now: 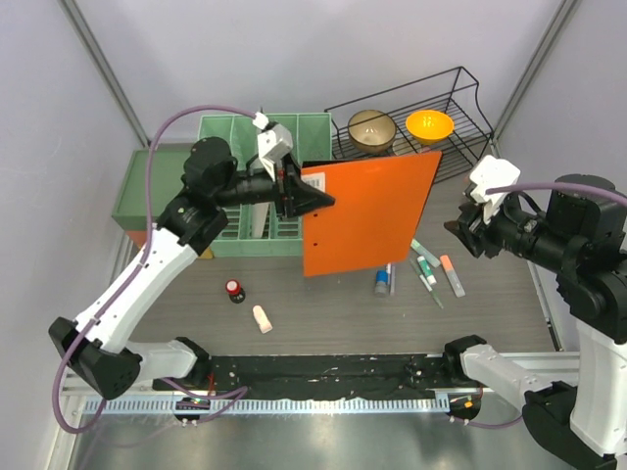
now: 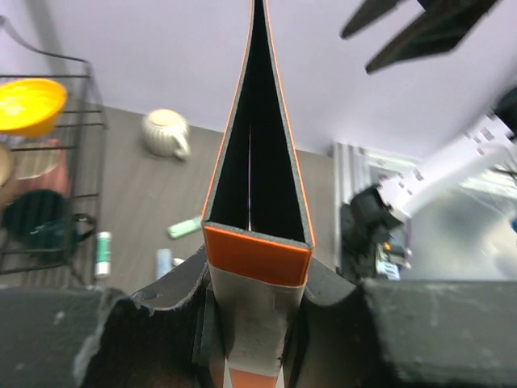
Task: Organize the desk
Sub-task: Place the folder in the storage box.
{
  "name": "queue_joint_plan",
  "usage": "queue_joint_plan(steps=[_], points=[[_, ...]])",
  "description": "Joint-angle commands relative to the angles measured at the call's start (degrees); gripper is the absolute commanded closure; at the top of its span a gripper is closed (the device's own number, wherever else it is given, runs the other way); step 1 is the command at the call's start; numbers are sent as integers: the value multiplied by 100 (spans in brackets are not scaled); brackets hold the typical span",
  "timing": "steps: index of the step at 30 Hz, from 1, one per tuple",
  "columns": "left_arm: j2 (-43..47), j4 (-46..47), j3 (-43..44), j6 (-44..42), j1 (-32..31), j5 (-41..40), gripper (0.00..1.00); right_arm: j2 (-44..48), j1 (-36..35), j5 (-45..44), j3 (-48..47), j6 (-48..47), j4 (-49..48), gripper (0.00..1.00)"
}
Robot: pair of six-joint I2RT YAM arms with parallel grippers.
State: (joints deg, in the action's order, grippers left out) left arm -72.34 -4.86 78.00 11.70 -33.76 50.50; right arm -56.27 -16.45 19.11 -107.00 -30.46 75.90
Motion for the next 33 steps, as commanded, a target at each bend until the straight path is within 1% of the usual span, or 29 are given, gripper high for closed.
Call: queue_joint_plan(steps=[1, 2, 5, 12, 18, 23, 27, 32, 33], points=[[342, -426, 540, 113, 18, -1304, 100, 46, -34, -557, 92, 628, -786, 55], [360, -541, 602, 95, 18, -1610, 100, 46, -34, -645, 92, 681, -918, 55], [492, -857, 830, 25, 18, -2147, 100, 72, -34, -899, 153, 831, -1068, 55], [694, -1491, 1752, 174, 246, -2746, 100, 134, -34, -1138, 522, 928, -1270, 55], [966, -1631, 2105, 438, 843, -2905, 100, 222, -34, -1068, 698, 945, -1332, 55], [1134, -1816, 2465, 482, 1169, -3010, 100, 292, -34, -1006, 935, 901, -1332, 55], [1248, -2124, 2895, 245, 1354, -3476, 100, 336, -34, -945, 1093, 892, -1376, 56], [1415, -2317, 3037, -176, 1346, -4108, 100, 345, -25, -962, 1251, 857, -1429, 56], [1433, -2326, 3055, -212, 1346, -4345, 100, 345, -34, -945, 1269, 866, -1437, 56]])
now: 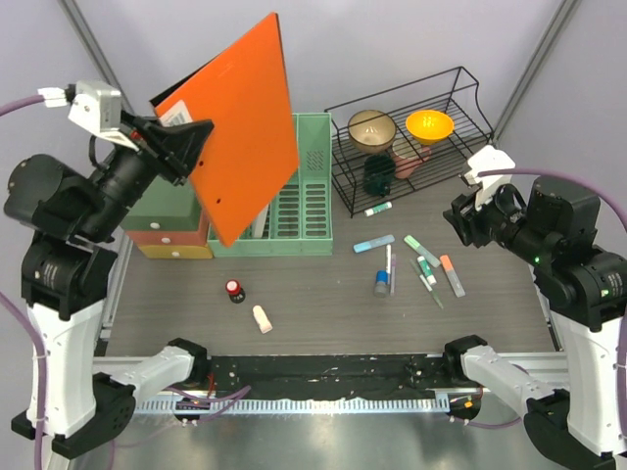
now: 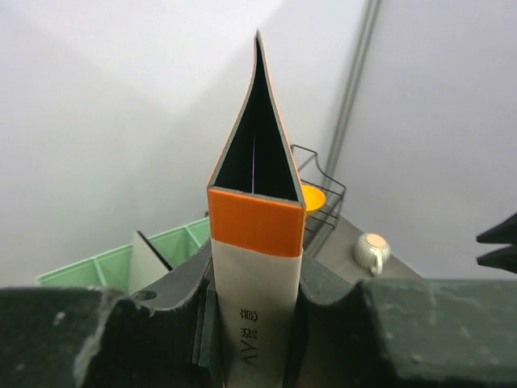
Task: Organize the desk
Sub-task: Place the folder in the storage box.
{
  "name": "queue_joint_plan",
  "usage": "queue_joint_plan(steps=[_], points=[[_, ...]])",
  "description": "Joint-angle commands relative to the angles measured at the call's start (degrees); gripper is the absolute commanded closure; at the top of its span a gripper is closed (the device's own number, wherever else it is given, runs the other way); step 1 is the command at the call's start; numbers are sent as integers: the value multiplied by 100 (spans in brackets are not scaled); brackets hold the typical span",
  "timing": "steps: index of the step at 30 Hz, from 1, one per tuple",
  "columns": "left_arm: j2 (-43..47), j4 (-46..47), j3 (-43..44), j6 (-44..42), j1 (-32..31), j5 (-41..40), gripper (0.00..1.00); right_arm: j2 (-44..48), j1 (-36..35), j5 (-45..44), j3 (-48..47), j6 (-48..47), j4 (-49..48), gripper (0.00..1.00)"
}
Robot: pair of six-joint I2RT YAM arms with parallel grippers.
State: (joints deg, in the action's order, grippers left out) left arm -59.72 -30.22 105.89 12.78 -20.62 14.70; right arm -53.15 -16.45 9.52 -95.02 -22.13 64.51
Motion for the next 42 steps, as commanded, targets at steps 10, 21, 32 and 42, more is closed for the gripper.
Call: queue_joint_plan(steps=[10, 21, 32, 42], points=[[330, 253, 248, -715, 32, -1426, 100, -20, -34, 59, 203, -2, -325, 56], [233, 806, -305, -1260, 41, -2348, 100, 23, -34, 33, 362, -55, -343, 56], [-4, 2395, -1684, -1813, 32, -2955, 100, 15, -34, 129, 555, -99, -351, 56], [-145, 3741, -2783, -2025, 32, -3298, 100, 23, -34, 270, 634, -72, -308, 56]])
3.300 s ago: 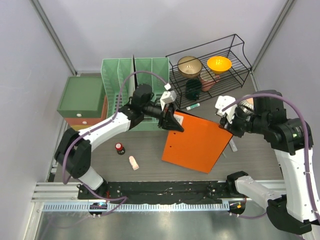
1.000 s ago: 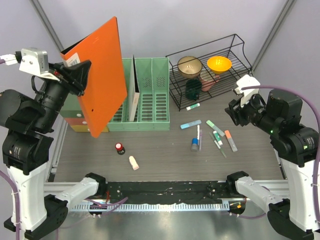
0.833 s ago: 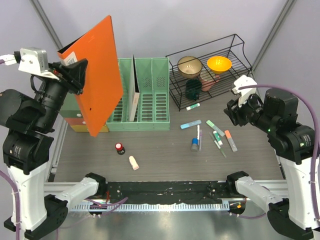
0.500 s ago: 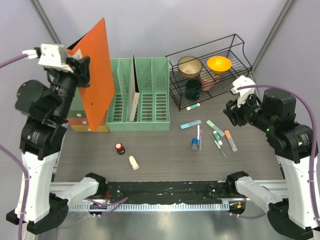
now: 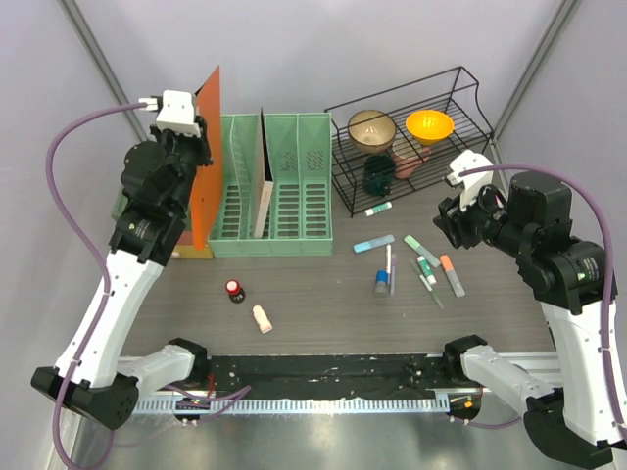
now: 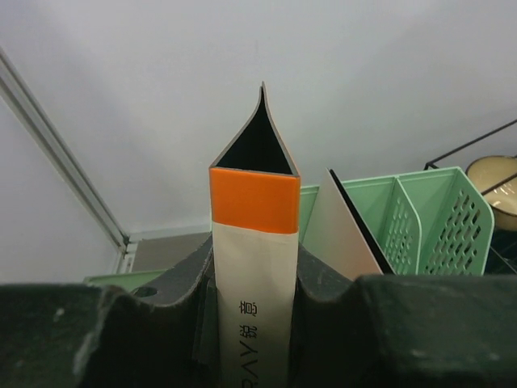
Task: Organize the desk
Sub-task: Place the folder in the storage box.
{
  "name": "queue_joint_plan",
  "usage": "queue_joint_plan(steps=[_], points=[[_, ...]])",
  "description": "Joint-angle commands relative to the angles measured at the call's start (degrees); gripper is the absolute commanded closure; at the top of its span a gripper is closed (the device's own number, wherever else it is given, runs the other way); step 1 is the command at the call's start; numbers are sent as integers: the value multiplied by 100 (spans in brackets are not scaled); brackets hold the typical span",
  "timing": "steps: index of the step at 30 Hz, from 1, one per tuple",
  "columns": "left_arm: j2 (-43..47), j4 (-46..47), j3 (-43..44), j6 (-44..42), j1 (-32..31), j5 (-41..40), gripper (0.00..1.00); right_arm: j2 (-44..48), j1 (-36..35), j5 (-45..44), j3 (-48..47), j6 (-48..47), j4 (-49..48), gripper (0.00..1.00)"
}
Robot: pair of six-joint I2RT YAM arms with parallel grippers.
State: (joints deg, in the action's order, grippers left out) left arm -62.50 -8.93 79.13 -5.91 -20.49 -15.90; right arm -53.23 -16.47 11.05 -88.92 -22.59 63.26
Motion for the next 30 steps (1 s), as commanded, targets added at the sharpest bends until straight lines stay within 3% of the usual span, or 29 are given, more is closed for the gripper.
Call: queue_joint_plan(steps=[1, 20, 30], points=[[133, 1701, -178, -156, 28, -255, 100, 41, -32, 108, 33, -26, -183, 56], [344, 4513, -2200, -454, 19, -475, 100, -3, -14, -120, 24, 185, -104, 56], [309, 6130, -3263, -578, 45, -186, 100, 50, 100, -147, 130, 150, -60, 57]])
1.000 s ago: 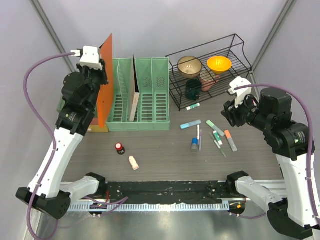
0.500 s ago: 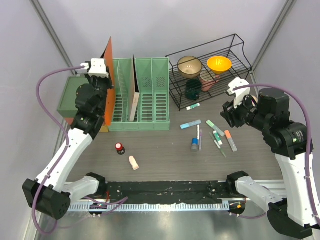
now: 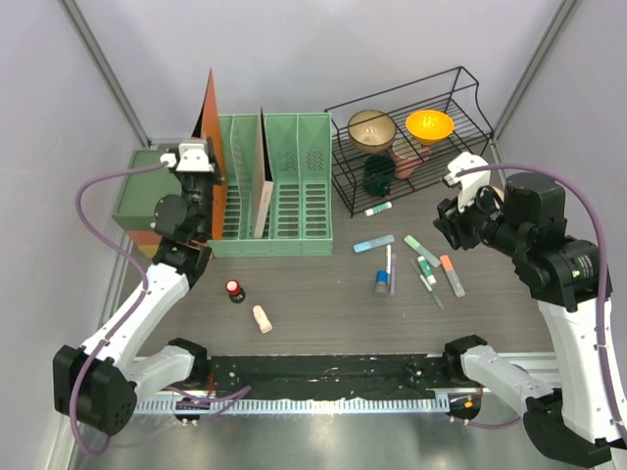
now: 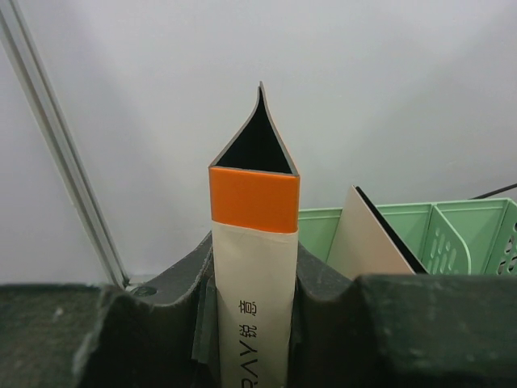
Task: Organize the desk
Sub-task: Place the folder in the storage box.
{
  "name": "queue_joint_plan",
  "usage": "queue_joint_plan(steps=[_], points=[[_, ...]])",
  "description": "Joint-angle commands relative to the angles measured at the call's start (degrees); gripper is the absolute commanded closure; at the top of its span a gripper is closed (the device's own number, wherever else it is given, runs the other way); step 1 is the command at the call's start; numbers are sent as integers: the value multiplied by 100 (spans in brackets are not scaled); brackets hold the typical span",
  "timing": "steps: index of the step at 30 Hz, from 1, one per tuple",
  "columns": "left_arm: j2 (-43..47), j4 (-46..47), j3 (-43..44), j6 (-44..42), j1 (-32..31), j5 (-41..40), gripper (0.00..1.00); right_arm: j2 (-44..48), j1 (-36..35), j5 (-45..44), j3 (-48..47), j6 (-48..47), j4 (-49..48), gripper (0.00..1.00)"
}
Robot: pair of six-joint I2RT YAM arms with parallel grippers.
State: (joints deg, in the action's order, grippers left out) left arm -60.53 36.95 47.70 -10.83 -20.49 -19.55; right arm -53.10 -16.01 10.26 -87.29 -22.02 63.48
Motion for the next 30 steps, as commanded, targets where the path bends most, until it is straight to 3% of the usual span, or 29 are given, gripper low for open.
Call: queue_joint_plan(steps=[1, 30], points=[[94, 1709, -156, -95, 45, 188, 100, 28, 89, -59, -34, 93, -73, 57], [-679, 3591, -947, 415, 502, 522, 100, -69, 256, 213, 71, 31, -3, 57]])
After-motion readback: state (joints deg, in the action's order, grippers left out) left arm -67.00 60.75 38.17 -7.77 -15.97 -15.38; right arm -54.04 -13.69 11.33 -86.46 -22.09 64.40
